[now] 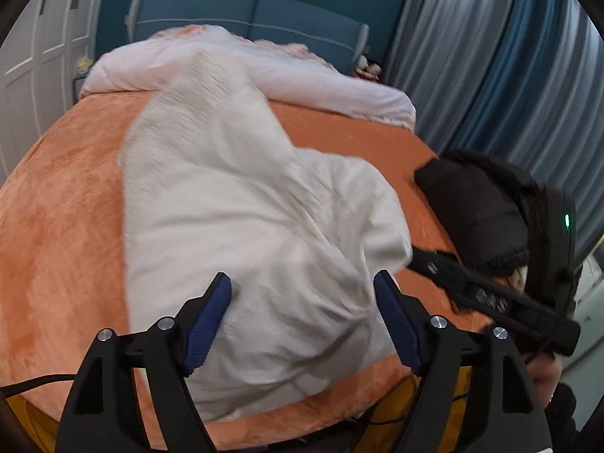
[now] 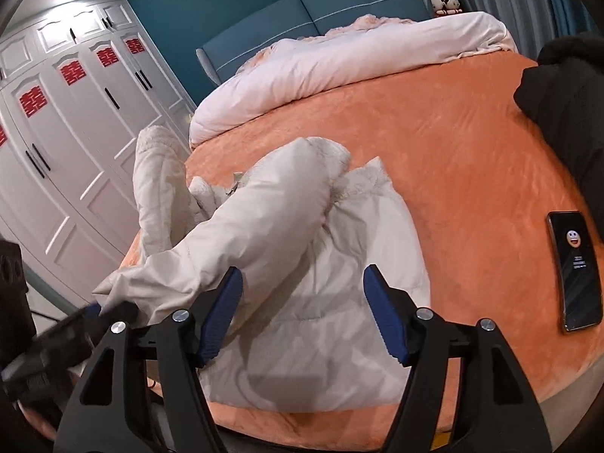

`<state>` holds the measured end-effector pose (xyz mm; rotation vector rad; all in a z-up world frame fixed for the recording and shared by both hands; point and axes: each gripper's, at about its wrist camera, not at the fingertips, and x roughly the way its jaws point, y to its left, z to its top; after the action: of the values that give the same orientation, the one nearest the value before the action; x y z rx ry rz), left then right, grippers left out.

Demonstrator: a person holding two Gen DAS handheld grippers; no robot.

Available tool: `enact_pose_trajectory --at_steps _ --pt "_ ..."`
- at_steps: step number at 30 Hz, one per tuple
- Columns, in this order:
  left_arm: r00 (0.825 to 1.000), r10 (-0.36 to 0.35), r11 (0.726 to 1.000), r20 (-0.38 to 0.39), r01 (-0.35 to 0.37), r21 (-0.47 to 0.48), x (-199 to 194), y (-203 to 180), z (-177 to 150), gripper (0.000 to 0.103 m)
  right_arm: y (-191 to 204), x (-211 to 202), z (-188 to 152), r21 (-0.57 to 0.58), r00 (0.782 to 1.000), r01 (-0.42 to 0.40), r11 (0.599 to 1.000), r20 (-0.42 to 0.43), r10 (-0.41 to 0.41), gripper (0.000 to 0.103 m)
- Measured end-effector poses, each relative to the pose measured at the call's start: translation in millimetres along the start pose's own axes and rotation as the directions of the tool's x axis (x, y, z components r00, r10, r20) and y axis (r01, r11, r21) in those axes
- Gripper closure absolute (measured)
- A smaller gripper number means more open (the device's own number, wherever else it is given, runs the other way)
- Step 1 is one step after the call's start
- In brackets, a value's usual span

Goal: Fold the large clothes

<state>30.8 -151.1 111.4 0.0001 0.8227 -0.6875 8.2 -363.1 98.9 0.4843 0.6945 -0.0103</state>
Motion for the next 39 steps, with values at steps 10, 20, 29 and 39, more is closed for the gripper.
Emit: enact_pose_trajectory --at_steps 10,20,29,39 --pt "0.999 0.017 0.998 0.032 -0.019 0.054 25.6 5.1 3.9 0.090 1.1 4.2 -1.8 0.037 0.999 -0.029 0.999 -0.018 0.029 0.049" --pt "0.945 0.253 0.899 0.206 -0.151 -0.411 -126.4 174.0 -18.0 0.099 70.3 52.3 -14.2 -0.143 0.990 -0.078 0.987 -0.128 0.059 0.080" --pt "0.957 0.280 0.728 0.080 -0.157 -0.668 -128.9 265.2 -99.5 0.100 191.0 214.7 -58.3 -0.237 0.905 -0.185 0.954 -0.419 0.071 0.098" --pt "0.938 0.340 0.675 0.070 -0.191 -0.713 -138.4 304.3 -100.9 0.102 216.8 236.2 -61.6 -0.224 0.905 -0.190 0.956 -0.418 0.082 0.103"
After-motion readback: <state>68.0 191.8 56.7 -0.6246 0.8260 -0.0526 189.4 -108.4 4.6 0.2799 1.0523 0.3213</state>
